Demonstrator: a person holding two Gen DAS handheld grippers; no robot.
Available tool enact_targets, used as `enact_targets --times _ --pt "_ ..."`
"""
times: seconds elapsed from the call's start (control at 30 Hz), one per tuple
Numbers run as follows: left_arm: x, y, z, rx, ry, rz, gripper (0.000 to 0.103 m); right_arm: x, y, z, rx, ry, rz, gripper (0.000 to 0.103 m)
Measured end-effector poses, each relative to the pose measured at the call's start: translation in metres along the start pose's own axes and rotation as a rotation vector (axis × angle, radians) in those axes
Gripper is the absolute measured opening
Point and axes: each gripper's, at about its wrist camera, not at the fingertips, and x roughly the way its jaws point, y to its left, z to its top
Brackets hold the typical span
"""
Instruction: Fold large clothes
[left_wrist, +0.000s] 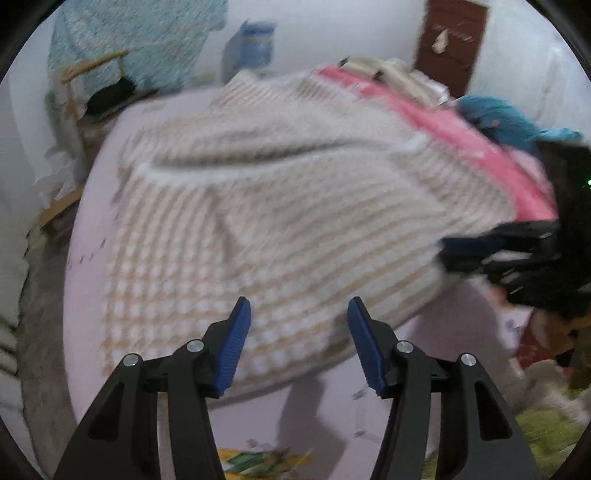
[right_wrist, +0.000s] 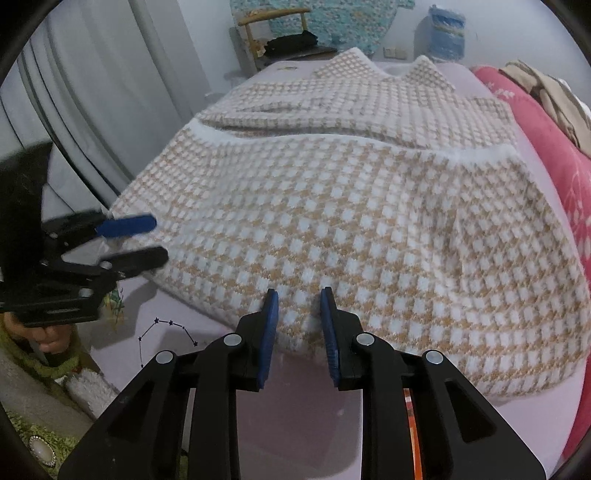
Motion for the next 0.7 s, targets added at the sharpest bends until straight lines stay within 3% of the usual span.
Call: enact_targets --times 0.2,0.37,0.5,0.7 --pt "-0.004 -0.001 -0.001 -0.003 -0.018 0.000 0.054 -0.004 0.000 0.003 -0.004 0.001 -0.008 0.022" --pt "-0.018 0.013 -0.001 -0.046 -0.049 0.028 0.054 -0.025 -0.007 0.001 0.019 -0.047 -0.054 0.029" --pt "-0.006 0.027 -0.007 -0.099 -0.023 0.024 0.054 -0.007 -0.019 -0.008 0.033 0.003 -0.090 0.032" --pt "-0.024 0.031 -0.004 -0.102 -0.060 0.043 0.054 -0.018 -0.027 -0.005 0.049 -0.021 -0.106 0.033"
